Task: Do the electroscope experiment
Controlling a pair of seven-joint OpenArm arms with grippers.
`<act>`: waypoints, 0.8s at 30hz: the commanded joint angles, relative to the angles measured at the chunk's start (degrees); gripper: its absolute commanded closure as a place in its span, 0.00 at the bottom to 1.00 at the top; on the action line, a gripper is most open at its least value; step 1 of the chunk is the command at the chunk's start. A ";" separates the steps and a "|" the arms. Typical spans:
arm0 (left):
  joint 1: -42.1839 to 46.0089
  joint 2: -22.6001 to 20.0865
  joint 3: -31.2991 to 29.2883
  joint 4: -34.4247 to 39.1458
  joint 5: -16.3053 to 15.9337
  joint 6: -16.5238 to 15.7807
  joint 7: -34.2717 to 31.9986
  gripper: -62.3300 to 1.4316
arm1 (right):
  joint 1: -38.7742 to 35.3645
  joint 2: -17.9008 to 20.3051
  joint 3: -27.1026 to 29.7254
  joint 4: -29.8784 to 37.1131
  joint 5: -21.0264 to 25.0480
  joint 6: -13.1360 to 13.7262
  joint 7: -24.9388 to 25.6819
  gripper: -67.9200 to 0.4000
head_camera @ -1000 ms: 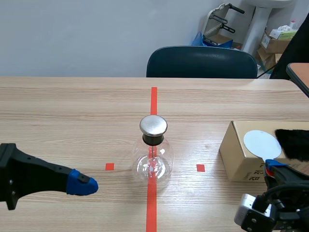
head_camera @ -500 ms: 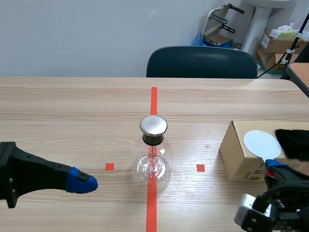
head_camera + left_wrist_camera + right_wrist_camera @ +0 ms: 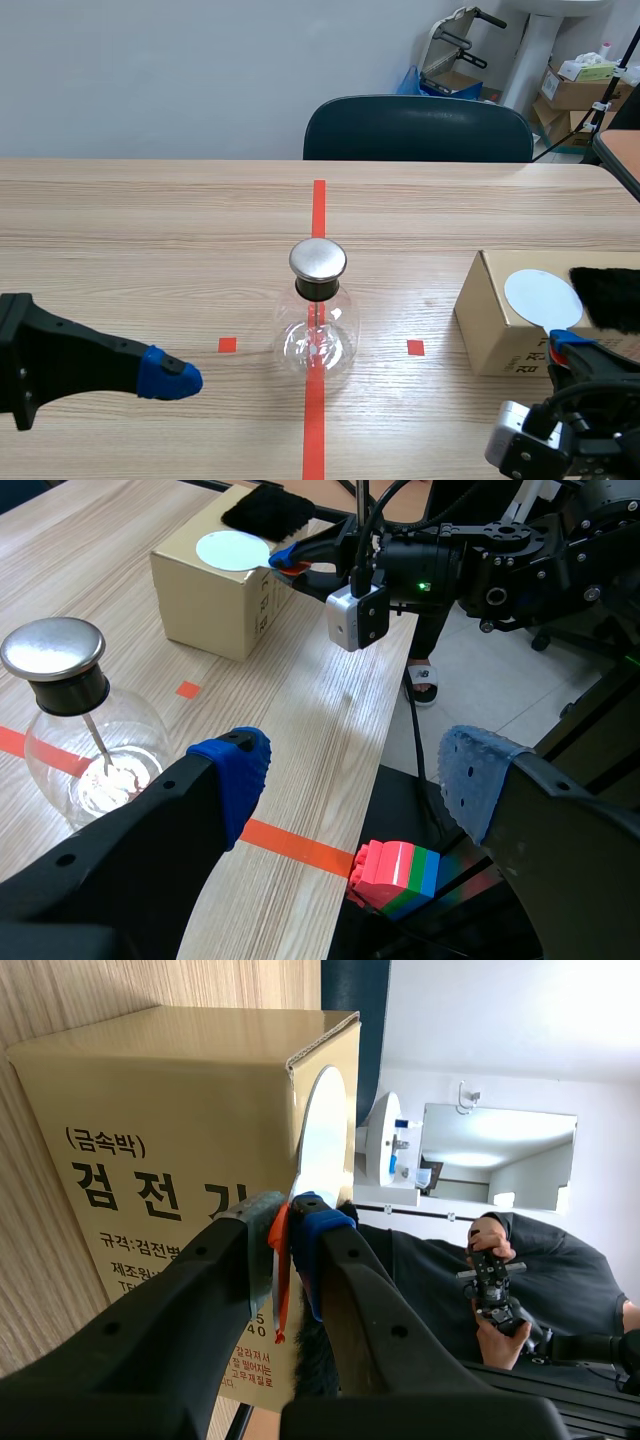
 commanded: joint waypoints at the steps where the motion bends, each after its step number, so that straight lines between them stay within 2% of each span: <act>1: -0.04 0.46 0.15 0.98 -0.76 -0.11 -0.79 0.37 | 0.22 0.15 0.48 0.85 0.00 0.07 -0.26 0.98; 3: -0.04 0.46 0.15 0.98 -0.76 -0.07 -0.76 0.37 | 0.22 0.15 0.48 0.85 0.00 0.07 -0.26 0.98; 11: -0.07 0.61 0.15 0.96 -0.76 3.39 -0.83 0.37 | 0.20 0.15 0.46 0.94 -0.02 -0.04 -0.26 0.98; 14: -0.22 0.61 0.15 0.85 -0.74 4.44 -0.83 0.38 | 0.20 0.17 0.48 1.97 -0.02 -2.45 -1.29 0.98; 19: -0.35 1.42 0.15 0.76 -0.28 7.52 -0.81 0.52 | 0.20 0.15 0.48 6.23 0.20 -2.95 -2.89 0.98; 24: -0.35 3.82 0.17 0.11 2.03 11.54 -1.25 0.68 | 0.24 0.15 0.46 11.21 -0.13 -2.86 -4.31 0.98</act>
